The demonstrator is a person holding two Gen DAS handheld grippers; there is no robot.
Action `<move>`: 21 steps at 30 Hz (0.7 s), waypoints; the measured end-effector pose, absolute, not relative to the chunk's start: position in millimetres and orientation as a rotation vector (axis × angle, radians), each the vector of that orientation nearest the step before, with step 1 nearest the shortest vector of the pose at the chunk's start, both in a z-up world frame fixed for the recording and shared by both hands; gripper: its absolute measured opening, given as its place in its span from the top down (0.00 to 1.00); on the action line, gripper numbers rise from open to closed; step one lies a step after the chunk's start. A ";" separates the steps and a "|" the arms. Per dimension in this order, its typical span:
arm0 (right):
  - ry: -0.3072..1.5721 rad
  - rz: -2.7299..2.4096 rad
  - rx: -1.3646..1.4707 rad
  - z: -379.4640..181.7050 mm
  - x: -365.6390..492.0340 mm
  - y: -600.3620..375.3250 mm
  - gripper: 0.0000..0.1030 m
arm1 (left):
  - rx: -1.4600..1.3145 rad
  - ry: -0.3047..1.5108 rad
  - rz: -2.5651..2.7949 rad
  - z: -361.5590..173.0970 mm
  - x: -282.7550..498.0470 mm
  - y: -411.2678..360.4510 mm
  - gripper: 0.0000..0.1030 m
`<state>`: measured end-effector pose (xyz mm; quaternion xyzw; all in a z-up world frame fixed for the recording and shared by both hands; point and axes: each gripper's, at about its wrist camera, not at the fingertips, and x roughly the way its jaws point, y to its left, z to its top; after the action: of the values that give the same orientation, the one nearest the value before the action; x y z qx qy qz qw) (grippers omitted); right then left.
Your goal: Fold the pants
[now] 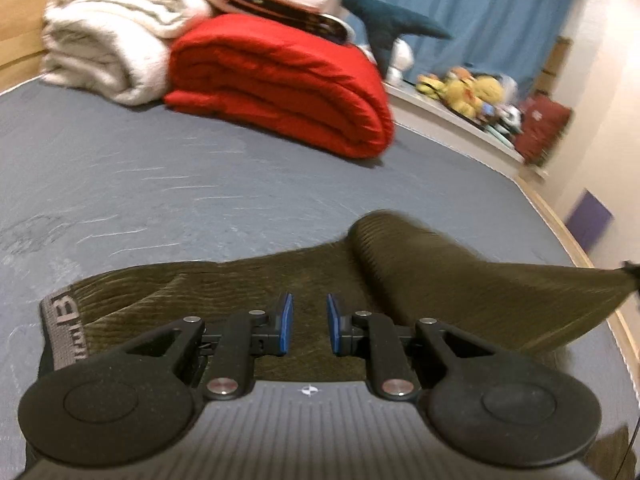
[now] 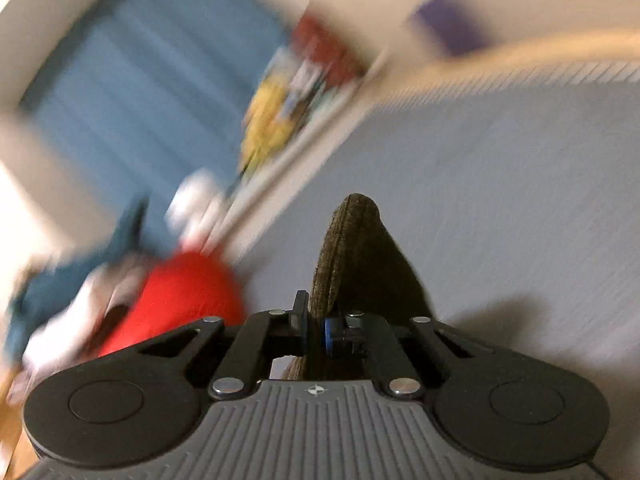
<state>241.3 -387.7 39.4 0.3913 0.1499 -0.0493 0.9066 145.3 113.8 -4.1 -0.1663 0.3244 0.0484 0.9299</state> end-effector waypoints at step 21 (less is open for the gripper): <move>0.579 -0.449 0.894 -78.9 232.9 -555.4 0.71 | -0.018 0.893 -0.208 -109.6 192.9 0.9 0.27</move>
<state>232.9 -555.4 -78.9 0.4223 0.2739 -0.2122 0.8376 192.9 0.9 -109.6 -0.0088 0.4309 -0.1004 0.8967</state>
